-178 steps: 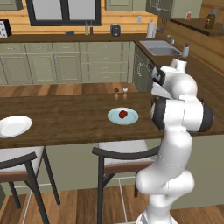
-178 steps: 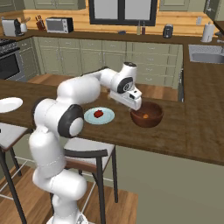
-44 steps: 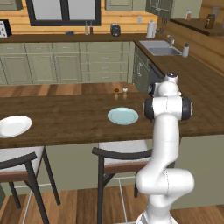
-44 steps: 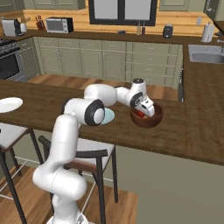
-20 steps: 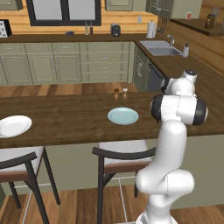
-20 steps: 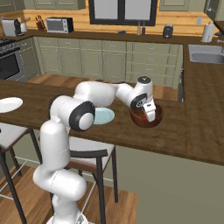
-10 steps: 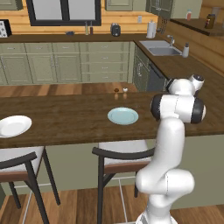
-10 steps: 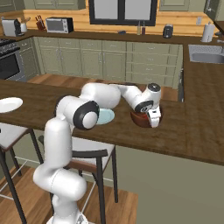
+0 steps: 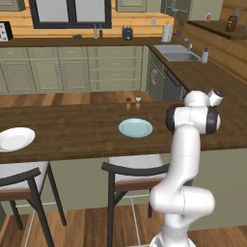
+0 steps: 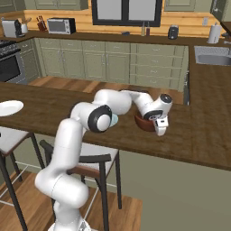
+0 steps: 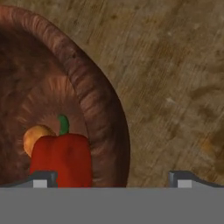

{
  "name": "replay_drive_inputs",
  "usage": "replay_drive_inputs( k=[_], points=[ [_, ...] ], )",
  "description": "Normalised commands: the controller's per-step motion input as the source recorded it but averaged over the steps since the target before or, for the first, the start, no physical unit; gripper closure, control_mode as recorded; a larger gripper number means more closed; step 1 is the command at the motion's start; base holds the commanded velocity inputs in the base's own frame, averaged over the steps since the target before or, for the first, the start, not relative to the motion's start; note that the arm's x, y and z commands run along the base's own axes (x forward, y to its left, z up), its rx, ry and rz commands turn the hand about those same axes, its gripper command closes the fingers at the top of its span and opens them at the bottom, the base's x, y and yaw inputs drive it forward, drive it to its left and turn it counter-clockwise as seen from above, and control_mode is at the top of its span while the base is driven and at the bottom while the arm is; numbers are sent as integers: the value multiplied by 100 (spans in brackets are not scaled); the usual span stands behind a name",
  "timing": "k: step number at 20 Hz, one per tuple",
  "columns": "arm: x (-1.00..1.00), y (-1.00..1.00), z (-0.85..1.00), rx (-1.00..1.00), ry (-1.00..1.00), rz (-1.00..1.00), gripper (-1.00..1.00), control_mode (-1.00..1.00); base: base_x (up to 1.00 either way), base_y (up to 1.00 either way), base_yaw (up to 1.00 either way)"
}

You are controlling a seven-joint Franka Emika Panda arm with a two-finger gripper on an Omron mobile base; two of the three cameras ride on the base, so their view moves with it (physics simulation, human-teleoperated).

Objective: Pick the chicken drumstick and bell pepper from their plates and place them in the bowl. Then put the bowl in the fridge.

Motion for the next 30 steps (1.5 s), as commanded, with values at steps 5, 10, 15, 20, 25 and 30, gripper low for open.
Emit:
replay_drive_inputs(
  k=[5, 10, 15, 20, 25, 30],
  points=[
    [35, 13, -39, 7, 6, 0, 100, -100, 0, 0, 0],
    [28, 58, -37, 0, 3, 0, 100, -100, 0, 0, 0],
    [12, 50, -54, 0, 2, 0, 100, -100, 0, 0, 0],
    [-8, 63, -38, -3, 0, -1, 100, -100, 0, 0, 0],
    [-60, 60, -1, -3, -9, -4, 100, -100, 0, 0, 0],
    [-98, 15, 52, 0, -5, -12, 100, -100, 0, 0, 0]
  ],
)
